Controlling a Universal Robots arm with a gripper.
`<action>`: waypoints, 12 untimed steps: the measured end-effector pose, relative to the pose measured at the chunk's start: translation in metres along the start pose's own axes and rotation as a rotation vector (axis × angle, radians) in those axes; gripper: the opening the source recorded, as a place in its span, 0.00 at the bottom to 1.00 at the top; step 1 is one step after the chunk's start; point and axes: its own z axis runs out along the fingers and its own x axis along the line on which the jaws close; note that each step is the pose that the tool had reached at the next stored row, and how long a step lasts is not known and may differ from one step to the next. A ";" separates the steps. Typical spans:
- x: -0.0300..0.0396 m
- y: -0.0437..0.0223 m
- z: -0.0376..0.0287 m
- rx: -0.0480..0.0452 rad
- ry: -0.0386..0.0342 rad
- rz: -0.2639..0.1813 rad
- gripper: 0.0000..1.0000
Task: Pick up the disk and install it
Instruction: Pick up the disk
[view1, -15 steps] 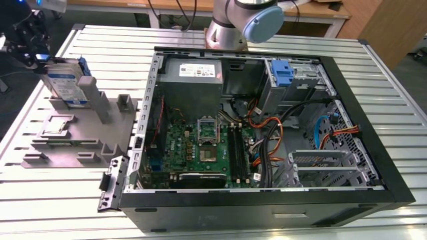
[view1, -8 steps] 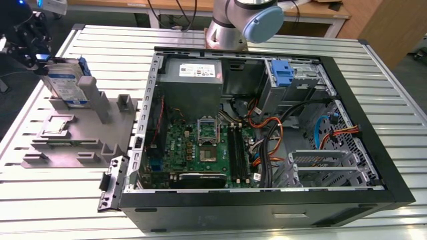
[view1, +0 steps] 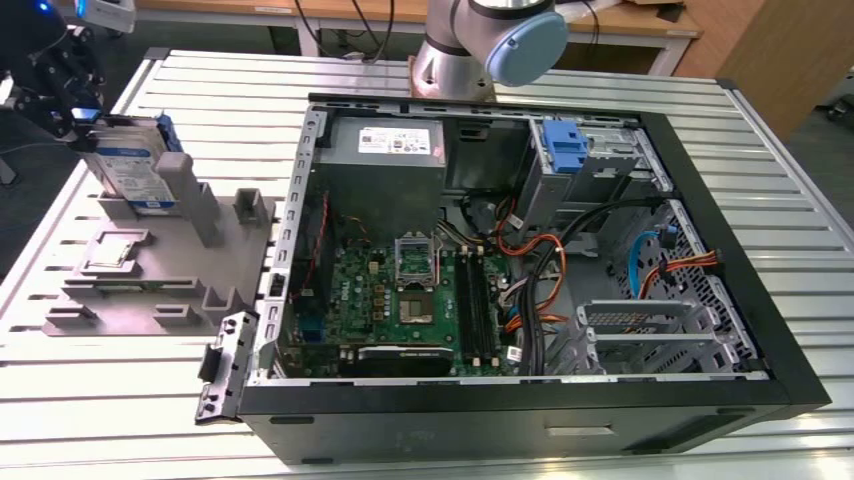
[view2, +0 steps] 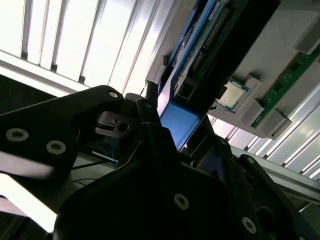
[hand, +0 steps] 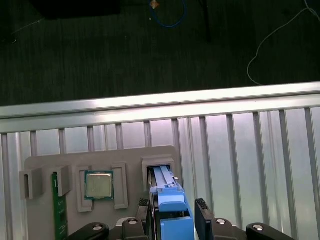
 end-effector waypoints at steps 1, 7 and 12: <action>0.0000 0.0001 0.0001 0.0004 0.0033 0.000 0.48; 0.0001 0.0001 0.0007 0.0006 0.0066 0.000 0.48; 0.0009 0.0000 0.0018 0.0007 0.0065 0.000 0.48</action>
